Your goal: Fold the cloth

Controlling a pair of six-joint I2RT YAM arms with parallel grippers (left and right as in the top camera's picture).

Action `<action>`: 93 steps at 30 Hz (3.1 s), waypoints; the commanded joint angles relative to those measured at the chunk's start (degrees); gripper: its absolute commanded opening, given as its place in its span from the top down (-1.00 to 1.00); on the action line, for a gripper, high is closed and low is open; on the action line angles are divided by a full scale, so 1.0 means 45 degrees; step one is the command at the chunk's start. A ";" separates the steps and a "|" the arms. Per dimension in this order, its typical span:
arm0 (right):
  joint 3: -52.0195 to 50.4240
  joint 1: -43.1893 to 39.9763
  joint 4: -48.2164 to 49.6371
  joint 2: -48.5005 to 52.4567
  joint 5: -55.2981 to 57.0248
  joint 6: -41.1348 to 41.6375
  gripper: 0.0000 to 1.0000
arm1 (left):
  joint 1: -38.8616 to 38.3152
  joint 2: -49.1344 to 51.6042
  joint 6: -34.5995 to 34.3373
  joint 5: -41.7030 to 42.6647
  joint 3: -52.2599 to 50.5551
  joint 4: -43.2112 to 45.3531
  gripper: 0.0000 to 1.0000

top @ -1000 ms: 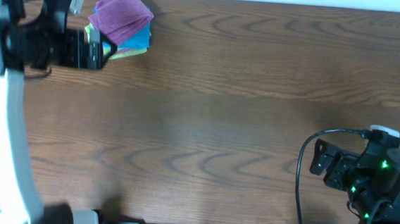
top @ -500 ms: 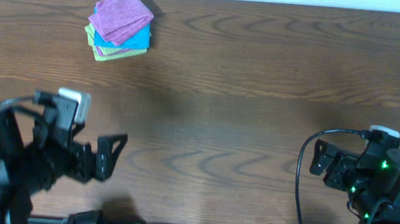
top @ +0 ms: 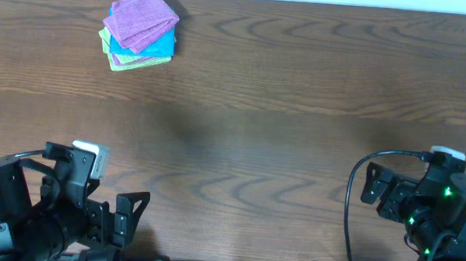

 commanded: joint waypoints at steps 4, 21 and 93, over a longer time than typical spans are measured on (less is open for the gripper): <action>-0.0019 -0.0015 0.0019 -0.0053 -0.0049 0.0180 -0.98 | -0.0010 0.0000 -0.0058 -0.0316 -0.0063 -0.1005 -0.91; -0.0019 -0.0015 0.0024 -0.0053 -0.0049 0.0180 -0.98 | -0.0661 -0.2181 -0.0039 -0.1821 -0.0092 0.6397 -0.91; -0.0019 -0.0015 0.0019 -0.0053 -0.0049 0.0180 -0.99 | -0.1987 -1.0418 -0.5110 -0.7893 -1.8914 1.9424 -0.91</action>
